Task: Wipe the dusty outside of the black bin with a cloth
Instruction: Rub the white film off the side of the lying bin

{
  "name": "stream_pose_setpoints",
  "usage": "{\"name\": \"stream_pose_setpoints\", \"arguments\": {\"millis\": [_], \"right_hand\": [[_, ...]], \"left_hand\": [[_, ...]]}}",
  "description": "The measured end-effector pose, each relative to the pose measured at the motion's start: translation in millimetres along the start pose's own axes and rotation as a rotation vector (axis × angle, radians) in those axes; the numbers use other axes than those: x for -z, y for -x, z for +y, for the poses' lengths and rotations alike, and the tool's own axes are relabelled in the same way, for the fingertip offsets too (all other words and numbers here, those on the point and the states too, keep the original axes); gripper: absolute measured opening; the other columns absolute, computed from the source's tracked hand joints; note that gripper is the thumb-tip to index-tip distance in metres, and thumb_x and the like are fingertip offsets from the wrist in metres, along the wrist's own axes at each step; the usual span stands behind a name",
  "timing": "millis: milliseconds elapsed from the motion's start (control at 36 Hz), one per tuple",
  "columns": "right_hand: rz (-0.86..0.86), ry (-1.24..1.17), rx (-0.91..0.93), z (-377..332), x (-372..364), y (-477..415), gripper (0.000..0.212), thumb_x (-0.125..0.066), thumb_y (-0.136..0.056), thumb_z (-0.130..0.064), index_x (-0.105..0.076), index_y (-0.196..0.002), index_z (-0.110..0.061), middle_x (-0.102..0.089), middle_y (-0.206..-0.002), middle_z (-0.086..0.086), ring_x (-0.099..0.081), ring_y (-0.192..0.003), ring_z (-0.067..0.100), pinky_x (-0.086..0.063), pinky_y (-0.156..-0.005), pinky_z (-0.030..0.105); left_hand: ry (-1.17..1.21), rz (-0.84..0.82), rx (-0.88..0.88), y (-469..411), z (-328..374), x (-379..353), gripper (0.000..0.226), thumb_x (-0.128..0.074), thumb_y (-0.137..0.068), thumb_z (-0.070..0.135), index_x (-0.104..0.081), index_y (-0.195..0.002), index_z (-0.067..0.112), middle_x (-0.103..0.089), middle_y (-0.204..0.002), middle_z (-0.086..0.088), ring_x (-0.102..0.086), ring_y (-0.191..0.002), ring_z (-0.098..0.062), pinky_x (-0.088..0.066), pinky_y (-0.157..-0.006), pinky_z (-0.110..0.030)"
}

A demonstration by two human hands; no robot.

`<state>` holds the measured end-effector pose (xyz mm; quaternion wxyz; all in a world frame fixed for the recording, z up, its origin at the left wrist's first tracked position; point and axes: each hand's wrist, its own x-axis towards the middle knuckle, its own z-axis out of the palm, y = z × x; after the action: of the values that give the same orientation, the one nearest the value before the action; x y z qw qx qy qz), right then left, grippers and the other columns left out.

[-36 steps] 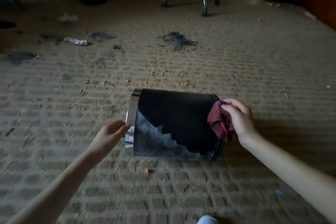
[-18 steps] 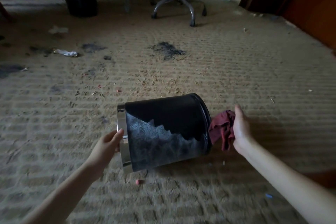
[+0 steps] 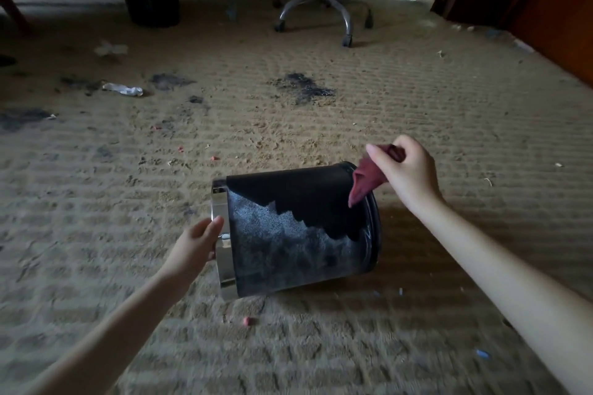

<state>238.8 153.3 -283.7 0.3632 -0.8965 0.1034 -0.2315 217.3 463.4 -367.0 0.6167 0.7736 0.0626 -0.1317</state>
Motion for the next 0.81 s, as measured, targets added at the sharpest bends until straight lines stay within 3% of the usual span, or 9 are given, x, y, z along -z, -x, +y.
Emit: {"name": "stream_pose_setpoints", "arguments": {"millis": [111, 222, 306, 417, 472, 556, 611, 722, 806], "right_hand": [[-0.017, 0.144, 0.185, -23.2, -31.1, -21.1, 0.051, -0.067, -0.082, -0.036, -0.027, -0.056, -0.018, -0.032, -0.061, -0.004, -0.033, -0.059, 0.013, -0.025, -0.051, 0.015], [-0.065, 0.206, 0.233, -44.9, -61.3, -31.2, 0.044, -0.065, -0.083, -0.028, -0.028, -0.06, -0.017, -0.031, -0.055, -0.006, -0.033, -0.052, 0.013, -0.023, -0.049, 0.033], [-0.097, 0.281, 0.325, -59.6, -76.0, -34.0, 0.031, -0.062, -0.088, -0.035, -0.039, -0.084, -0.014, -0.035, -0.058, -0.008, -0.039, -0.051, 0.015, -0.025, -0.041, 0.026], [-0.235, 0.607, 0.435, -73.6, -96.3, -33.0, 0.064, -0.041, -0.09, -0.061, -0.03, -0.123, -0.007, -0.044, -0.074, -0.001, -0.045, -0.052, 0.014, -0.035, -0.041, 0.025], [-0.387, 0.647, 0.432, -70.8, -111.5, -27.1, 0.063, -0.034, -0.092, -0.06, -0.025, -0.129, -0.01, -0.046, -0.092, 0.006, -0.052, -0.071, 0.019, -0.046, -0.052, 0.029], [-0.712, 0.633, 0.33, -62.2, -130.7, -12.6, 0.041, -0.041, -0.093, -0.038, -0.034, -0.128, -0.016, -0.043, -0.122, 0.011, -0.042, -0.113, 0.029, -0.044, -0.088, 0.042], [-0.706, 0.691, 0.387, -56.0, -135.0, -6.3, 0.037, -0.042, -0.093, -0.033, -0.042, -0.127, -0.02, -0.041, -0.13, 0.008, -0.033, -0.12, 0.03, -0.035, -0.097, 0.046], [-0.713, 0.519, 0.346, -43.4, -129.1, -10.0, 0.032, -0.043, -0.095, -0.036, -0.047, -0.126, -0.029, -0.044, -0.123, 0.002, -0.045, -0.108, 0.026, -0.041, -0.09, 0.04], [-0.734, 0.391, 0.279, -44.1, -129.1, -17.2, 0.019, -0.051, -0.092, -0.027, -0.053, -0.111, -0.027, -0.049, -0.109, 0.002, -0.053, -0.094, 0.026, -0.046, -0.079, 0.036]], "left_hand": [[-0.029, 0.015, -0.012, 1.8, 1.5, -1.8, 0.033, -0.038, -0.098, 0.025, -0.044, -0.068, 0.013, -0.039, -0.062, 0.0, -0.038, -0.056, -0.011, -0.037, -0.058, -0.023], [-0.05, 0.003, -0.005, 1.4, -1.9, 0.7, 0.032, -0.039, -0.098, 0.028, -0.043, -0.069, 0.013, -0.035, -0.064, -0.002, -0.036, -0.059, -0.013, -0.036, -0.06, -0.025], [-0.061, 0.007, -0.015, 0.3, -4.5, 0.9, 0.032, -0.039, -0.098, 0.029, -0.043, -0.069, 0.014, -0.036, -0.064, -0.001, -0.036, -0.058, -0.012, -0.035, -0.058, -0.024], [-0.073, 0.03, -0.03, -0.8, -4.7, -0.1, 0.032, -0.039, -0.098, 0.028, -0.045, -0.07, 0.015, -0.038, -0.063, 0.0, -0.037, -0.058, -0.011, -0.033, -0.056, -0.023], [-0.079, 0.028, -0.035, -0.8, -4.8, 0.3, 0.032, -0.039, -0.098, 0.029, -0.045, -0.071, 0.014, -0.038, -0.062, 0.001, -0.037, -0.058, -0.011, -0.033, -0.056, -0.023], [-0.075, 0.01, -0.027, -2.6, -7.7, 1.3, 0.031, -0.039, -0.098, 0.032, -0.049, -0.077, 0.01, -0.04, -0.065, 0.0, -0.039, -0.06, -0.012, -0.034, -0.058, -0.024], [-0.069, 0.01, -0.019, -3.2, -9.0, 2.1, 0.031, -0.039, -0.098, 0.033, -0.055, -0.084, 0.009, -0.049, -0.068, 0.0, -0.045, -0.063, -0.011, -0.037, -0.059, -0.023], [0.026, -0.015, -0.02, -1.4, -6.2, 0.7, 0.028, -0.038, -0.098, 0.03, -0.061, -0.096, 0.015, -0.06, -0.072, 0.006, -0.055, -0.056, 0.005, -0.041, -0.052, -0.011], [0.013, -0.003, -0.036, 0.8, -6.2, -0.3, 0.024, -0.038, -0.098, 0.031, -0.06, -0.093, 0.024, -0.064, -0.081, 0.005, -0.059, -0.069, 0.001, -0.042, -0.058, -0.014]]}}
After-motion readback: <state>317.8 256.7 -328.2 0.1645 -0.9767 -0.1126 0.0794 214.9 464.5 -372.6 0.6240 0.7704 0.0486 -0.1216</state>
